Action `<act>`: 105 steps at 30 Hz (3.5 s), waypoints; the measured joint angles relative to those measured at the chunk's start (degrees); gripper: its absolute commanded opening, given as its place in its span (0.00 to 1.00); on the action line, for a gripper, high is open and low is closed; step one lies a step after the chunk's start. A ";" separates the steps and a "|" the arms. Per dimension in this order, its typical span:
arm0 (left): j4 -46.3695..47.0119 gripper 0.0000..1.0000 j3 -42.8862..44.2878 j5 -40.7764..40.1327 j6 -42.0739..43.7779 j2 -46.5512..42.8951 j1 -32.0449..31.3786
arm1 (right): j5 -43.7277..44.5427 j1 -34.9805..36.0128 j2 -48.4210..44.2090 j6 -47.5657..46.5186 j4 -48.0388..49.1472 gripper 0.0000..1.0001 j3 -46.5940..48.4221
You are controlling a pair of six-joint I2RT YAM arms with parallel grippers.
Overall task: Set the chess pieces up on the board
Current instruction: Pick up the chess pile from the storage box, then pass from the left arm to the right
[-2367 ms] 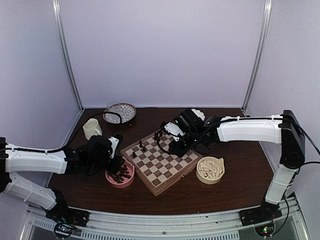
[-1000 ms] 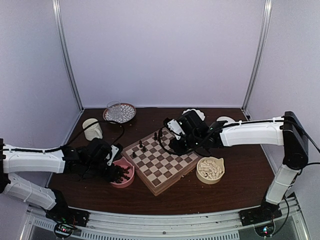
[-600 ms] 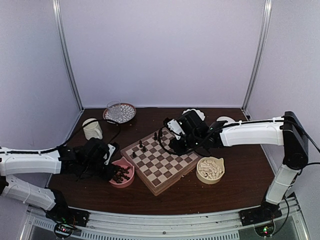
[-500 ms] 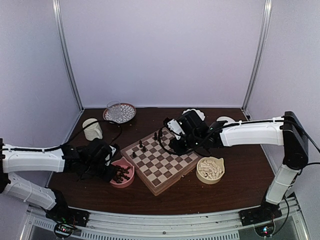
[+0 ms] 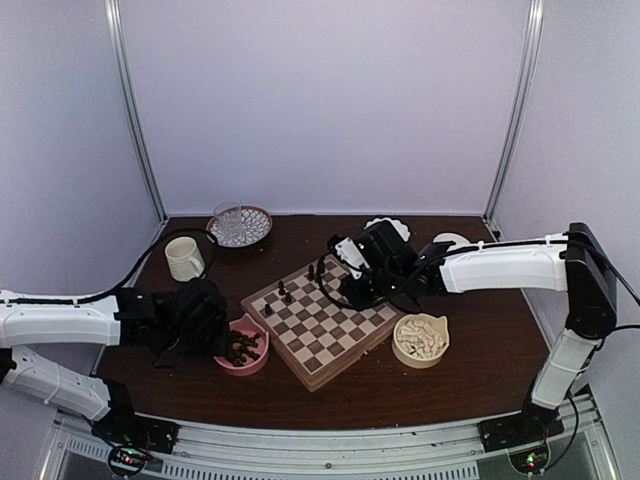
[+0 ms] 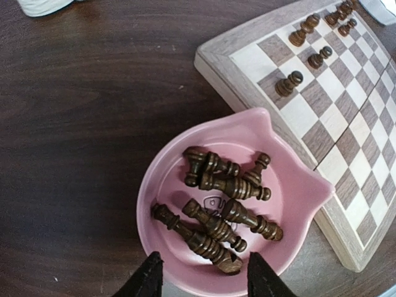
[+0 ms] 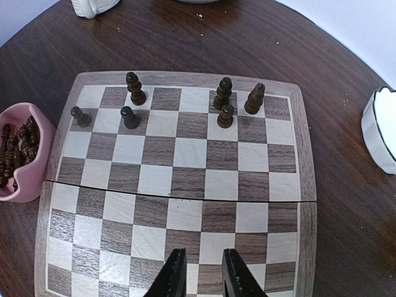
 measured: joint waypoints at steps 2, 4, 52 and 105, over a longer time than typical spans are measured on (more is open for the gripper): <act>-2.14 0.35 1.07 -1.79 -4.39 0.09 -0.98 | 0.00 0.00 0.00 0.02 0.00 0.23 0.00; -3.72 0.34 2.10 -3.04 -8.70 0.74 -1.60 | 0.00 0.00 0.00 0.02 0.00 0.22 0.00; -1.88 0.19 10.54 -6.93 -33.14 26.25 -4.68 | -0.04 0.00 -3.48 0.09 0.28 0.22 -1.90; 26.49 0.04 -12.09 19.71 46.82 -13.66 -4.57 | -36.44 2.69 1.75 8.44 12.24 0.33 -2.91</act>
